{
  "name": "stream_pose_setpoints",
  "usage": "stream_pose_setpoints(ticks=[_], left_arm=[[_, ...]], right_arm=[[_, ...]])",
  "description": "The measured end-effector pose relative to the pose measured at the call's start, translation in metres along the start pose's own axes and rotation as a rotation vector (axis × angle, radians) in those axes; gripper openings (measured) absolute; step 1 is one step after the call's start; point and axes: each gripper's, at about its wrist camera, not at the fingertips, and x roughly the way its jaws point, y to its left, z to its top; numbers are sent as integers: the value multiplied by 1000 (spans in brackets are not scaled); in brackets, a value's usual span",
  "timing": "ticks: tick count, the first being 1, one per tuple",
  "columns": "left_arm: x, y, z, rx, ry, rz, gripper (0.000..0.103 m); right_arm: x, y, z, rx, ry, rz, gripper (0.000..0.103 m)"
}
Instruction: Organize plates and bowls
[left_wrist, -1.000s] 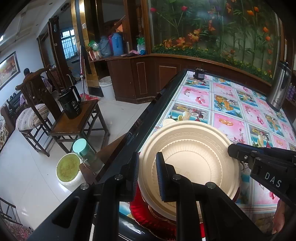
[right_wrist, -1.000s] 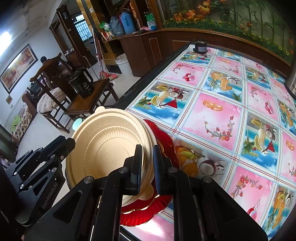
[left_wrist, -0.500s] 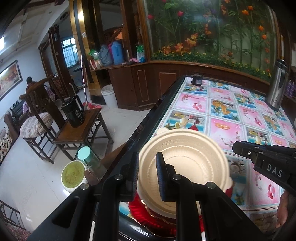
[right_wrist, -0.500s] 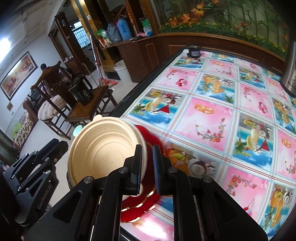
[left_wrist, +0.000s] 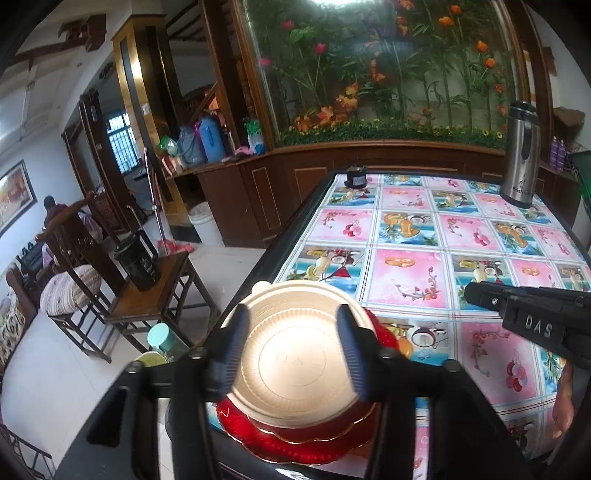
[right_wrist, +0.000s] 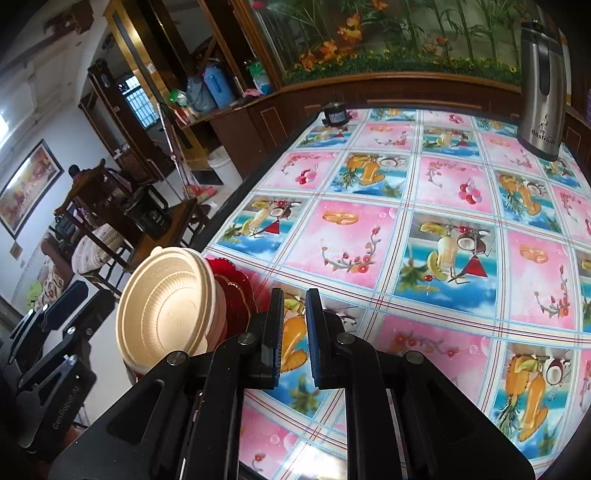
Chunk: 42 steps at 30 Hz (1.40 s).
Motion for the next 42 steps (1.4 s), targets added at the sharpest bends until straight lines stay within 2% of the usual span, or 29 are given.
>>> stream_pose_setpoints(ticks=[3, 8, 13, 17, 31, 42], left_arm=[[-9, -3, -1, 5, -33, 22, 71], [-21, 1, -3, -22, -73, 41, 81], [-29, 8, -9, -50, -77, 51, 81], [-35, 14, -13, -68, -83, 52, 81], [-52, 33, -28, -108, -103, 44, 83], [-48, 44, -33, -155, -92, 21, 83]], right_arm=[[-7, 4, -9, -38, -23, 40, 12], [-16, 20, -29, -116, -85, 98, 12], [-24, 31, -43, -141, -137, 130, 12], [-27, 36, -51, -136, -152, 139, 24], [-35, 58, -69, -166, -163, 136, 24], [-35, 65, -73, -177, -170, 136, 24]])
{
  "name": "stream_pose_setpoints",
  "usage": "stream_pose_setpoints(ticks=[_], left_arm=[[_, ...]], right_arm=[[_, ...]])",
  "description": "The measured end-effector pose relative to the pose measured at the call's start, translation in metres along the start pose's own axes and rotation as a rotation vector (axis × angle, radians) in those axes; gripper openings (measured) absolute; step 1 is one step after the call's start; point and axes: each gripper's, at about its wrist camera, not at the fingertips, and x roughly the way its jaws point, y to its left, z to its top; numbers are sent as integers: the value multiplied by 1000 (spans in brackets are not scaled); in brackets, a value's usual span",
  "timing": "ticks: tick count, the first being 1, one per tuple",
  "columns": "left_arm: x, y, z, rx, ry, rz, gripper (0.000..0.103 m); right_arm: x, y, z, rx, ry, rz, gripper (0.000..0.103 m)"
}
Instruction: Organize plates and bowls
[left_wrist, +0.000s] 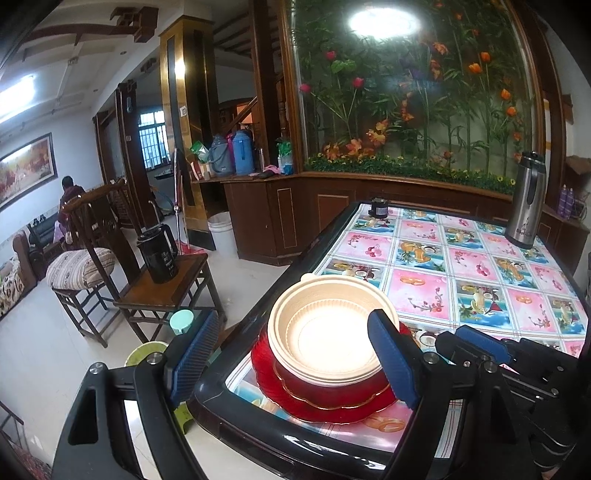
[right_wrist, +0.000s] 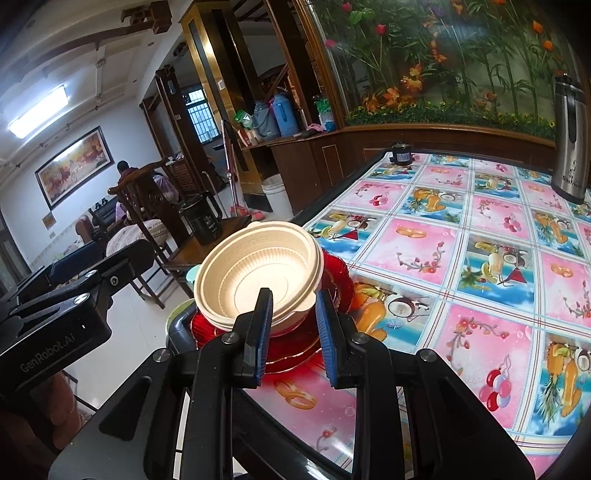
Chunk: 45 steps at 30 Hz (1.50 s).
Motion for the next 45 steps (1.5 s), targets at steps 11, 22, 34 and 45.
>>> stream_pose_setpoints(ticks=[11, 22, 34, 45], left_arm=[[4, -2, -3, -12, 15, 23, 83], [-10, -6, -2, 9, -53, 85, 103], [-4, -11, -6, 27, -27, 66, 103], [5, -5, -11, 3, 29, 84, 103]], right_arm=[[5, 4, -1, 18, -12, 20, 24], [3, 1, -2, 23, -22, 28, 24], [0, 1, 0, 30, -45, 45, 24], [3, 0, -1, 35, -34, 43, 24]])
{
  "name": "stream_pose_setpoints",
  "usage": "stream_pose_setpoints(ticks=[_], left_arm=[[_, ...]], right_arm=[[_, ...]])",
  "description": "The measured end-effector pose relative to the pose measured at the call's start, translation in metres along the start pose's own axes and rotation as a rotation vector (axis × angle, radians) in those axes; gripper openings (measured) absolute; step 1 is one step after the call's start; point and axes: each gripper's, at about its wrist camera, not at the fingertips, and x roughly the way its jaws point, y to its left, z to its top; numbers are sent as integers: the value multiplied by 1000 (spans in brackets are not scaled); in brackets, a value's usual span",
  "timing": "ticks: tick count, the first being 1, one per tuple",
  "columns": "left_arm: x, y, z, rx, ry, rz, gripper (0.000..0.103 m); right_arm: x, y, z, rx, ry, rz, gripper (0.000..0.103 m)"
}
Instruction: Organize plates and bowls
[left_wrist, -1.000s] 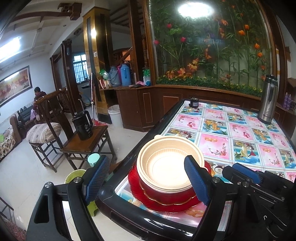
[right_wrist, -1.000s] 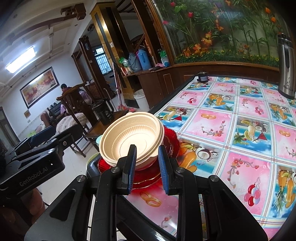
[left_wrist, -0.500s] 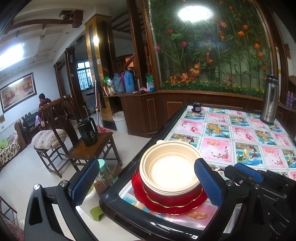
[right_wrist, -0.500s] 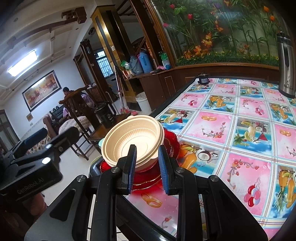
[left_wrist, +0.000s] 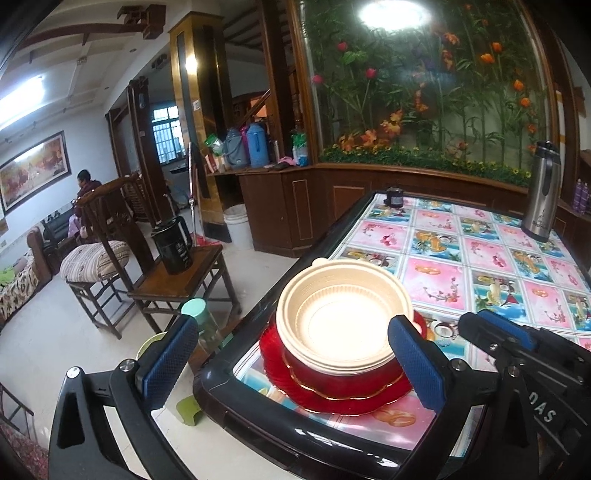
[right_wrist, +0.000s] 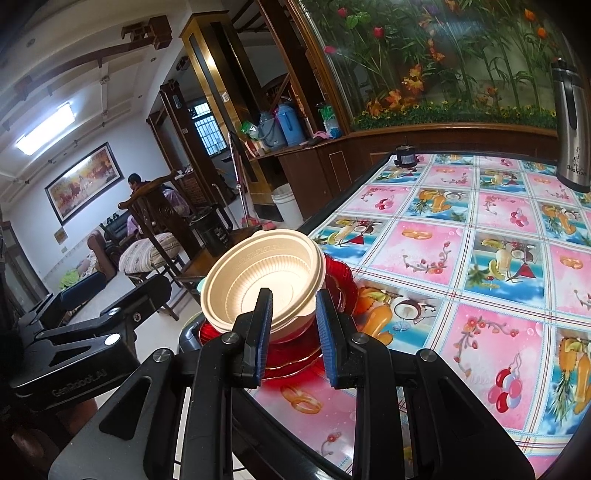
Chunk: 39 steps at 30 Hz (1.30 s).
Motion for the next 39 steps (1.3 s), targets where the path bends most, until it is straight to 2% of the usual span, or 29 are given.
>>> stream_pose_setpoints(ticks=[5, 7, 11, 14, 17, 23, 27, 33, 39], left_arm=[[0, -2, -3, 14, -15, 99, 103], [-2, -2, -4, 24, -21, 101, 103], [-11, -5, -5, 48, -49, 47, 103], [-13, -4, -2, 29, -36, 23, 103], [-10, -3, 0, 6, 11, 65, 103], [-7, -4, 0, 50, 14, 147, 103], [-5, 4, 2, -6, 35, 77, 103], [-3, 3, 2, -2, 23, 60, 103], [2, 1, 1, -1, 50, 26, 103]], right_arm=[[1, 1, 0, 2, 1, 1, 24], [0, 0, 0, 1, -2, 1, 24], [0, 0, 0, 3, -2, 1, 24], [0, 0, 0, 4, -4, 0, 24], [0, -1, -1, 6, -6, 1, 24], [0, -1, -1, 7, -2, 3, 24], [1, 0, -4, 6, 0, 4, 24], [2, 1, -4, 9, 1, 5, 24], [3, 2, -6, 8, 4, 8, 24]])
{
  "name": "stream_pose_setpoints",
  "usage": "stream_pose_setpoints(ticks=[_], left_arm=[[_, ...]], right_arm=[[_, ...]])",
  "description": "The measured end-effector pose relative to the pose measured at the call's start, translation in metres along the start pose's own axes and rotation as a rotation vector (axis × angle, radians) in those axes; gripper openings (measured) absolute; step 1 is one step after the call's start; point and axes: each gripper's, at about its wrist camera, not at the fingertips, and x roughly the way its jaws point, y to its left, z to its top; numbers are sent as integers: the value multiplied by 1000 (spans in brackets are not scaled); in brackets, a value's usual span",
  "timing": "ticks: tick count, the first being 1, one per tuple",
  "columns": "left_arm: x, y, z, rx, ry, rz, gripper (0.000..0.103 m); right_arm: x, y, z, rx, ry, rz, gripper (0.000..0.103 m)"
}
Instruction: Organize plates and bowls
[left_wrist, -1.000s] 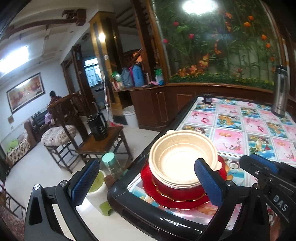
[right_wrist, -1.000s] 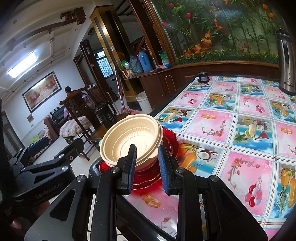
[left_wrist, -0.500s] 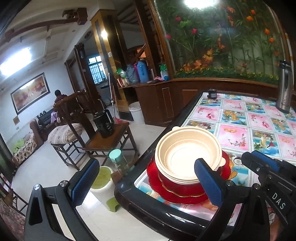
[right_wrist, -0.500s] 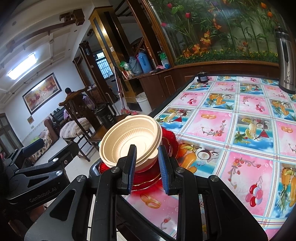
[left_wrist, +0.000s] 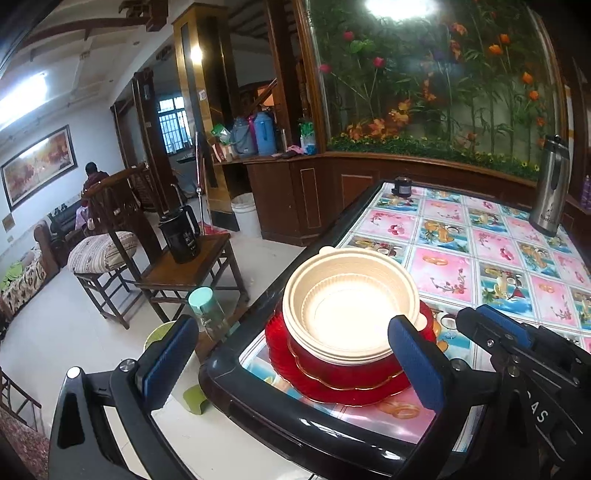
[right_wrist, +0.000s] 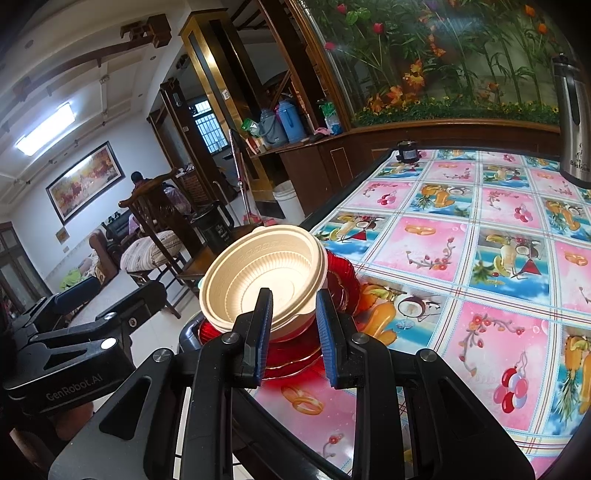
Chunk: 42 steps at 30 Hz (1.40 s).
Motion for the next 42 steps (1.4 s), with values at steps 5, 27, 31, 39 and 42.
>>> stream_pose_setpoints(ticks=[5, 27, 31, 39, 42], left_arm=[[4, 4, 0, -23, 4, -3, 103], [22, 6, -12, -46, 76, -21, 103], [23, 6, -13, -41, 82, -26, 103], [24, 5, -15, -37, 87, -33, 103], [26, 6, -16, -41, 94, -33, 103]], right_arm=[[0, 0, 0, 4, 0, 0, 24], [16, 19, -17, 3, 35, 28, 24], [16, 24, -20, 4, 38, 28, 24], [17, 19, -16, 4, 33, 30, 24], [18, 17, -14, 5, 37, 32, 24]])
